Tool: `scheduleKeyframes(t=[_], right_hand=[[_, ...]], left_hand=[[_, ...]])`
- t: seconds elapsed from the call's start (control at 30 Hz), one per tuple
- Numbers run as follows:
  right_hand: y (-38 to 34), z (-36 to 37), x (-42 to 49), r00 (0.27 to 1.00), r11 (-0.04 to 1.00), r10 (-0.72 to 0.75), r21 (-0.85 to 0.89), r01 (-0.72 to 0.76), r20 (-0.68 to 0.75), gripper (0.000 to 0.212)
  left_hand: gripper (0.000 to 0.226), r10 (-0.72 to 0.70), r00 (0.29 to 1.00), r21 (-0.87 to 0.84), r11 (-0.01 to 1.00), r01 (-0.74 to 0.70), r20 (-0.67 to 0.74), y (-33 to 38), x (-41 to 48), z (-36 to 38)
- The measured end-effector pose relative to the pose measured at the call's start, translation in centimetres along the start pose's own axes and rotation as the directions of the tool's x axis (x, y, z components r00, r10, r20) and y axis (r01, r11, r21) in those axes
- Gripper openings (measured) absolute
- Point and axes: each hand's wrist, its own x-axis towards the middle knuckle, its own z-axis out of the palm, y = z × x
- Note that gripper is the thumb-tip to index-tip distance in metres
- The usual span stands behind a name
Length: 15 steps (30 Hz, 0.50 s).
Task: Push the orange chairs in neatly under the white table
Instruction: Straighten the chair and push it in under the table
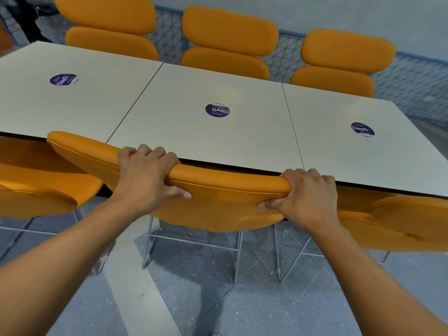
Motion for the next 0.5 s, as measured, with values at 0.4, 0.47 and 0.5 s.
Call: scheduleKeyframes(t=[0.4, 0.47, 0.5], right_hand=[[6.0, -1.1, 2.0, 0.996, 0.997, 0.018, 0.075, -0.025, 0.090, 0.068], [6.3, -0.9, 1.9, 0.998, 0.997, 0.020, 0.076, -0.025, 0.064, 0.073], [6.0, -0.7, 1.9, 0.999, 0.997, 0.018, 0.075, -0.021, 0.050, 0.077]], left_hand=[[0.061, -0.021, 0.999, -0.017, 1.000, 0.020, -0.040, 5.9, 0.9, 1.5], [0.062, -0.012, 1.000, -0.007, 1.000, 0.012, -0.029, 6.1, 1.1, 1.6], [0.062, -0.010, 1.000, -0.007, 1.000, 0.009, -0.025, 5.8, 1.2, 1.5]])
